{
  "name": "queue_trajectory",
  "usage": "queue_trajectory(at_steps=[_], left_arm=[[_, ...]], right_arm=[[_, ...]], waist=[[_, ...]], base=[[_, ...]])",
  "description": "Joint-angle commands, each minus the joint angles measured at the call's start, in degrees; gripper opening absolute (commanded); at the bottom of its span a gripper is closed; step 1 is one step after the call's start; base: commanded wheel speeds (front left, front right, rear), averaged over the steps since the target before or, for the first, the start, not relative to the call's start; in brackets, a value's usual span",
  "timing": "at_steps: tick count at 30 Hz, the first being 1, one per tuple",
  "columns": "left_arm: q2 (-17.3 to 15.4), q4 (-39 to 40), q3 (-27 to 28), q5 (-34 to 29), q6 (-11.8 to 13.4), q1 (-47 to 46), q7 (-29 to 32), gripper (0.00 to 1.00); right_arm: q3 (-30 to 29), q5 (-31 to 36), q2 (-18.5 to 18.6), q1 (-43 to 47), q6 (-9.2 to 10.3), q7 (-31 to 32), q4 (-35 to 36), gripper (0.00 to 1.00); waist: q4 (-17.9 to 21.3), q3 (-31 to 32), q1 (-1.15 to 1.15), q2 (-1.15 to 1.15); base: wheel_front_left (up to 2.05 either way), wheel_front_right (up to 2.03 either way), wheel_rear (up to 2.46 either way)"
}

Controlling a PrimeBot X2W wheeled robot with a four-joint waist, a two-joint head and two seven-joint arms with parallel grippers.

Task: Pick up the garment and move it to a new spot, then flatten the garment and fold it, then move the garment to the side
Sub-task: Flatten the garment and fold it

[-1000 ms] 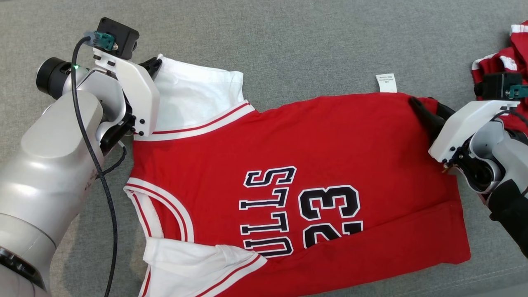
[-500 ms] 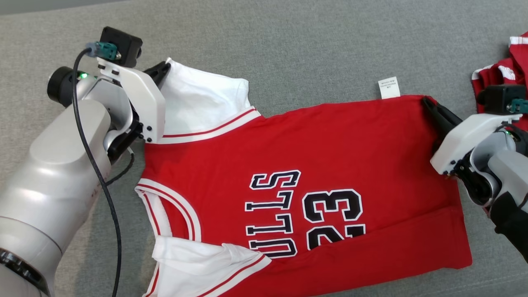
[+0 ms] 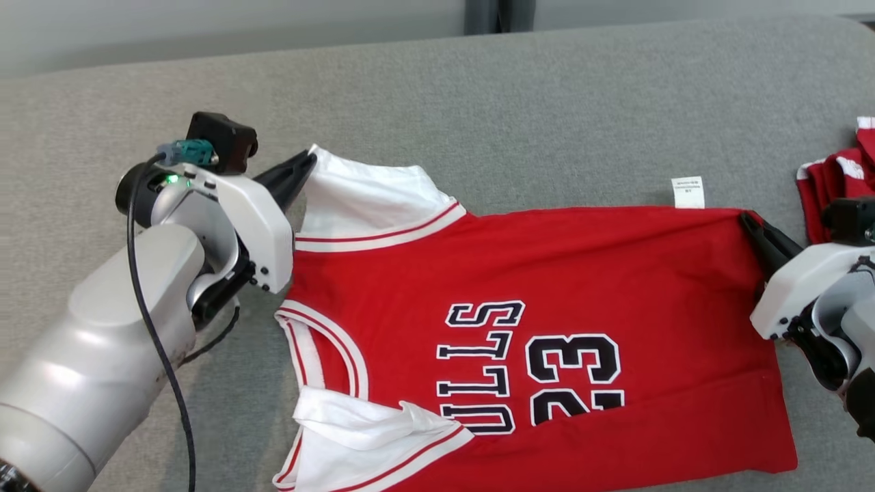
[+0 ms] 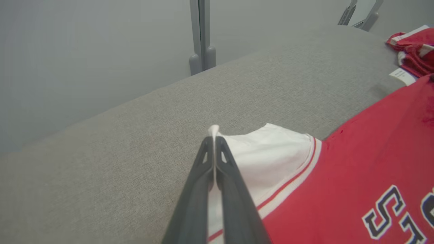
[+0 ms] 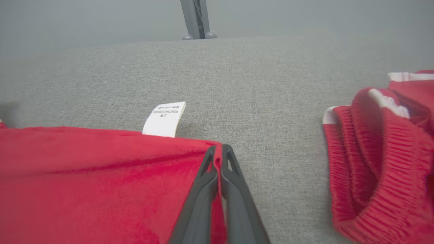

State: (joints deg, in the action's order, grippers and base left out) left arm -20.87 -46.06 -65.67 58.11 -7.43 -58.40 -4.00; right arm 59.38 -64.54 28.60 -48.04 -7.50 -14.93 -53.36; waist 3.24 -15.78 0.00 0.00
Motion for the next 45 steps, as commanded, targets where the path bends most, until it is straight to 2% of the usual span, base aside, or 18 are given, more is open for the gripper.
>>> queue_trajectory(at_steps=[1, 8, 15, 23, 30, 38, 45], left_arm=[[-0.9, 1.2, -0.5, 0.6, 0.0, 1.4, -0.5, 0.0], [-5.0, 9.2, -1.7, 1.8, 0.0, 6.5, -1.3, 0.0], [-8.8, 17.2, -3.1, 2.9, 1.6, 12.9, -0.4, 0.0], [-14.9, 28.4, -5.0, 3.7, 3.6, 19.5, 3.2, 0.0], [-19.8, 37.9, -6.0, 3.3, 6.1, 23.7, 6.4, 0.0], [-21.2, 42.1, -6.7, 1.7, 7.5, 26.1, 8.6, 0.0], [-21.3, 42.2, -6.8, 1.9, 7.4, 26.9, 9.2, 0.0]], right_arm=[[-0.7, 0.8, 0.6, 1.2, 0.02, -0.4, 0.0, 0.0], [-2.8, 2.6, 1.7, 6.1, 0.02, -0.4, -0.3, 0.0], [-3.3, 2.5, 2.4, 11.2, 0.02, -0.3, -1.4, 0.0], [0.3, 1.1, 3.3, 15.3, 0.02, 0.3, -1.5, 0.0], [3.8, -0.5, 5.7, 16.5, 0.02, 2.3, 0.1, 0.0], [7.7, 0.7, 9.0, 14.6, 0.02, 2.4, 1.9, 0.0], [11.2, 2.7, 11.8, 14.1, 0.02, 1.3, 5.9, 0.0]], waist=[[-1.2, 1.7, 0.0, 0.0], [-3.5, 5.5, 0.0, 0.0], [-5.8, 9.8, 0.0, 0.0], [-7.4, 13.7, 0.0, 0.0], [-8.0, 15.0, 0.0, 0.0], [-8.2, 14.7, 0.0, 0.0], [-7.9, 14.7, 0.0, 0.0]], base=[[0.0, 0.0, 0.0], [0.0, 0.0, 0.0], [0.0, 0.0, 0.0], [0.0, 0.0, 0.0], [0.0, 0.0, 0.0], [0.0, 0.0, 0.0], [0.0, 0.0, 0.0]])
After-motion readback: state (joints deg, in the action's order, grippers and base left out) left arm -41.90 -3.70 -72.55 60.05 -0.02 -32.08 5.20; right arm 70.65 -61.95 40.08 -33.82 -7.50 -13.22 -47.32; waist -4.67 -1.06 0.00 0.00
